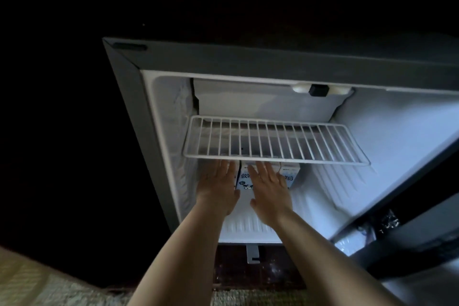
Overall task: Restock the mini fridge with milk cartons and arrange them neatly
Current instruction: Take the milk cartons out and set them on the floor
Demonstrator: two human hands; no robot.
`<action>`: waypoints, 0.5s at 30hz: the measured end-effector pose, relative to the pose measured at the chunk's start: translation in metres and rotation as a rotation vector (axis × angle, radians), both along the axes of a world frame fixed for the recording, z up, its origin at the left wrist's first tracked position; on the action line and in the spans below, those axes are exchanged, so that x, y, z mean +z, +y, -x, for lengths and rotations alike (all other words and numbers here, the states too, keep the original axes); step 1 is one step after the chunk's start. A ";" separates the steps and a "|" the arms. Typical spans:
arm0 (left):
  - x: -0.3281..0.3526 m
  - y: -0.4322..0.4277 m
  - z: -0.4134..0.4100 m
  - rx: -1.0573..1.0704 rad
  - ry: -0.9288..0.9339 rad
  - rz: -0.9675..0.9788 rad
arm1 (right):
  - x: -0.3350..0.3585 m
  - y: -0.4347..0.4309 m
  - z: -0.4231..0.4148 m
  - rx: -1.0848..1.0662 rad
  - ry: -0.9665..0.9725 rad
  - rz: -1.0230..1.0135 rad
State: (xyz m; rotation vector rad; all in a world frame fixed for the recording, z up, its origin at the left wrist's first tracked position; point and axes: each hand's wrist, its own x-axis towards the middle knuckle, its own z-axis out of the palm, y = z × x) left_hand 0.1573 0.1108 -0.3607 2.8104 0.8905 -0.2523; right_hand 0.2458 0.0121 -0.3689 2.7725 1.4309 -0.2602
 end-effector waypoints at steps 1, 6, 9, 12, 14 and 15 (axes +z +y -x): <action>0.000 0.002 -0.002 -0.010 -0.021 -0.013 | -0.003 0.002 -0.001 0.005 -0.015 0.002; -0.003 0.004 -0.013 -0.024 -0.044 -0.050 | -0.010 0.008 -0.011 0.048 -0.090 -0.084; -0.006 0.001 -0.018 -0.018 -0.033 -0.062 | -0.020 0.006 -0.017 0.090 -0.102 -0.066; -0.009 0.004 -0.022 0.004 -0.064 -0.120 | -0.024 0.005 -0.020 0.104 -0.139 -0.175; -0.013 0.008 -0.021 -0.019 -0.067 -0.150 | -0.030 0.005 -0.023 0.111 -0.186 -0.245; -0.014 0.009 -0.019 -0.028 -0.074 -0.150 | -0.031 0.005 -0.023 0.112 -0.186 -0.277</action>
